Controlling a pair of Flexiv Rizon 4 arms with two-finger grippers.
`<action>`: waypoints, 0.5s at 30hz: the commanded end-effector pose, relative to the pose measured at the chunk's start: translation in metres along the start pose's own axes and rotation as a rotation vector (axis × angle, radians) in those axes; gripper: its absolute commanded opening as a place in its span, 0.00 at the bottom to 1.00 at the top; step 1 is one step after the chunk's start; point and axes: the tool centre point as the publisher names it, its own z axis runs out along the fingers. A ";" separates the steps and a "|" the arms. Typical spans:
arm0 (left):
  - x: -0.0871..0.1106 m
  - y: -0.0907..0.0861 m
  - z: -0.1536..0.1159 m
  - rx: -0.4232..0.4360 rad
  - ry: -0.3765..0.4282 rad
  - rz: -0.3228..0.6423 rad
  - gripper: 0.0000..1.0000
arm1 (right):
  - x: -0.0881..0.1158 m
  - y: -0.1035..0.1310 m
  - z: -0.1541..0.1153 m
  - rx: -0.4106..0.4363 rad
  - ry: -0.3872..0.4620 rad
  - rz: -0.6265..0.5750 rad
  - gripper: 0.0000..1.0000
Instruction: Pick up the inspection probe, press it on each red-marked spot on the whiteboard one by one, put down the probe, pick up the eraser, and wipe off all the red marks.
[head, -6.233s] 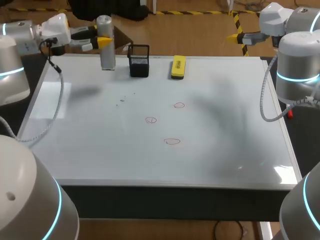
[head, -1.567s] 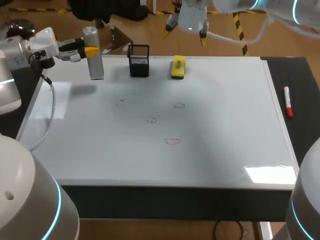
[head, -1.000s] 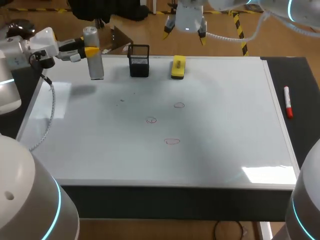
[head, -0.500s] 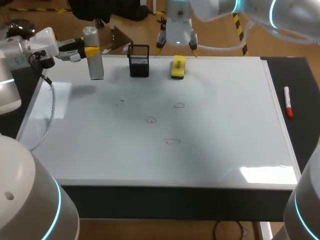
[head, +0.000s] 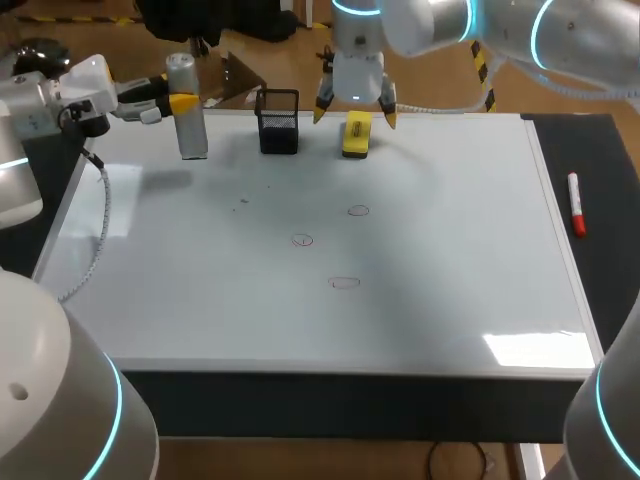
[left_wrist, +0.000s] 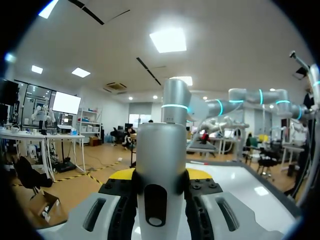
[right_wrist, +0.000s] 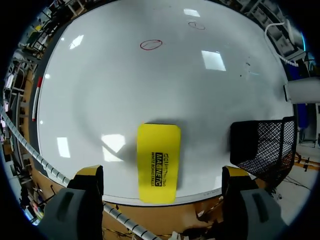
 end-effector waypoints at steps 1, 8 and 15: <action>0.000 -0.001 0.000 0.001 -0.001 0.002 0.00 | 0.008 -0.001 0.010 -0.010 -0.008 0.000 1.00; 0.000 -0.001 0.000 0.001 -0.001 0.002 0.00 | 0.010 -0.001 0.023 -0.045 0.011 0.000 1.00; 0.000 -0.001 0.000 0.001 -0.001 0.002 0.00 | 0.012 -0.002 0.025 -0.048 0.039 0.007 0.42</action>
